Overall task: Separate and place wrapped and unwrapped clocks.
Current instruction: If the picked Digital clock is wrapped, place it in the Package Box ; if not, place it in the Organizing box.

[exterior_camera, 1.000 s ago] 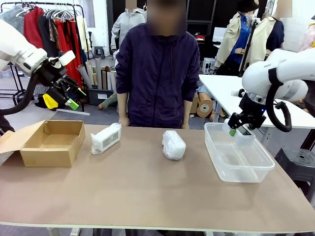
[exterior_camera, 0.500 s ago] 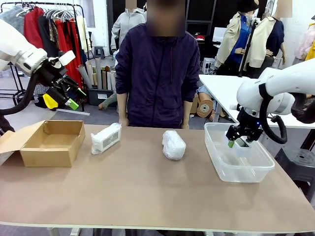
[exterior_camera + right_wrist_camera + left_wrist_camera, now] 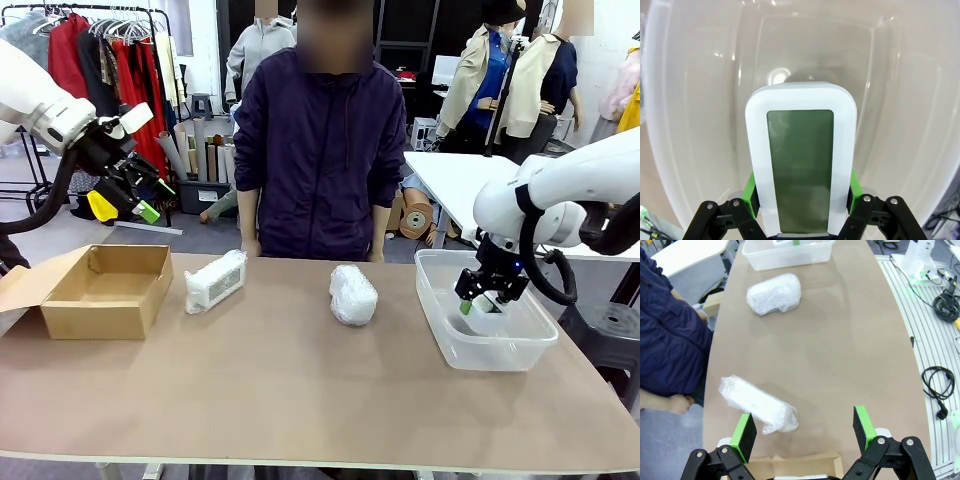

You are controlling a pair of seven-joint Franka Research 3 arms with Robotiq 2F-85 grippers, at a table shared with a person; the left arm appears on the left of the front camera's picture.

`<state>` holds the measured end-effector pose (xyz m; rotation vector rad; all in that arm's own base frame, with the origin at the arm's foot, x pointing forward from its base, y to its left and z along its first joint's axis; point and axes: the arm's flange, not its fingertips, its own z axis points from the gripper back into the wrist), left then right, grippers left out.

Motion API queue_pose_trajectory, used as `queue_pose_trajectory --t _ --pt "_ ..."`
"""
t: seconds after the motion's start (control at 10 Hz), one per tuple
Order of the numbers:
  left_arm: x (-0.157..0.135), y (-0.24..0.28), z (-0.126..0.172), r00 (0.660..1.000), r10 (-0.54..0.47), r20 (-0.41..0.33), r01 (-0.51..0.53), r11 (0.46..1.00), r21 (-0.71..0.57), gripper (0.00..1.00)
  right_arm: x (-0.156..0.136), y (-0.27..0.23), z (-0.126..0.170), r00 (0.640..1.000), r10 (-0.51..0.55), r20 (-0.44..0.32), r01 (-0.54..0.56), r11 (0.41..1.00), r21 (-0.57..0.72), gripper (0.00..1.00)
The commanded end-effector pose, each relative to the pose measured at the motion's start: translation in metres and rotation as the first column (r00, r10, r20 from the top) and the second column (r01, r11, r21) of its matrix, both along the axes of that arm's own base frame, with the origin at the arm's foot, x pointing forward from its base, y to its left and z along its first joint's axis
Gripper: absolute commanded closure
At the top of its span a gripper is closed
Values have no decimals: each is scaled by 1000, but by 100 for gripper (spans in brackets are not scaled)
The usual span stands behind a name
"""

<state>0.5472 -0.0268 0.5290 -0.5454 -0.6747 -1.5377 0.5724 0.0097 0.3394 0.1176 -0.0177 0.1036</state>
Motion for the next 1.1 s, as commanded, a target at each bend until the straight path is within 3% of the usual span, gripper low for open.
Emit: queue_pose_trajectory --t 0.0,0.3,0.8,1.0 --pt "-1 0 0 1000 3 5 -4 1000 3 0 -1 3 -5 1000 -25 -7 25 999 -36 100" --pt "-1 0 0 1000 3 5 -4 1000 3 0 -3 2 -18 999 -22 -37 20 998 -54 97" --pt "-1 0 0 1000 3 5 -4 1000 3 0 -4 0 -26 998 -21 -63 18 999 -49 4" --pt "-1 0 0 1000 3 5 -4 1000 3 0 -5 1 -24 998 -15 -61 13 999 -43 0"
